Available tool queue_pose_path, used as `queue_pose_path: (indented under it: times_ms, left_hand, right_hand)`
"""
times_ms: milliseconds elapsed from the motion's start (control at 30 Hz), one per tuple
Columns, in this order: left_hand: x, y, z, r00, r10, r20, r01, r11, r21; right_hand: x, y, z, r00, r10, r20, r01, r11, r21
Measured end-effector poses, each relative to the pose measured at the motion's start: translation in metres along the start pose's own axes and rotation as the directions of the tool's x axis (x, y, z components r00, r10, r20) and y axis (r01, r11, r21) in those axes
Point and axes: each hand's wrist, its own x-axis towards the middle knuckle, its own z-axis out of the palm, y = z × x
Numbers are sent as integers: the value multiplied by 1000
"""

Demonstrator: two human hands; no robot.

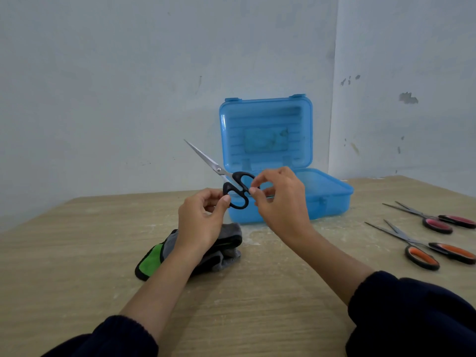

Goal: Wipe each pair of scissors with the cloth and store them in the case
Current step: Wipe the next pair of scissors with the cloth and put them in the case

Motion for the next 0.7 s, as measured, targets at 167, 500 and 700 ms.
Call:
queue_pose_path:
  times_ms: [167,500,700]
  left_hand:
    - [2,0,0,1000,-24,-2,24,999,-42]
    - [-1,8,22,986,126,114,-146,969,197]
    - [-9,1,63,906,241,347,-376,837,398]
  right_hand:
    - [2,2,1,995,-49,84,55,996,-77]
    - [17,34,-15,997,49,63,-35,978,-206]
    - [56,77,-40,991,81,106,-42,944,-327]
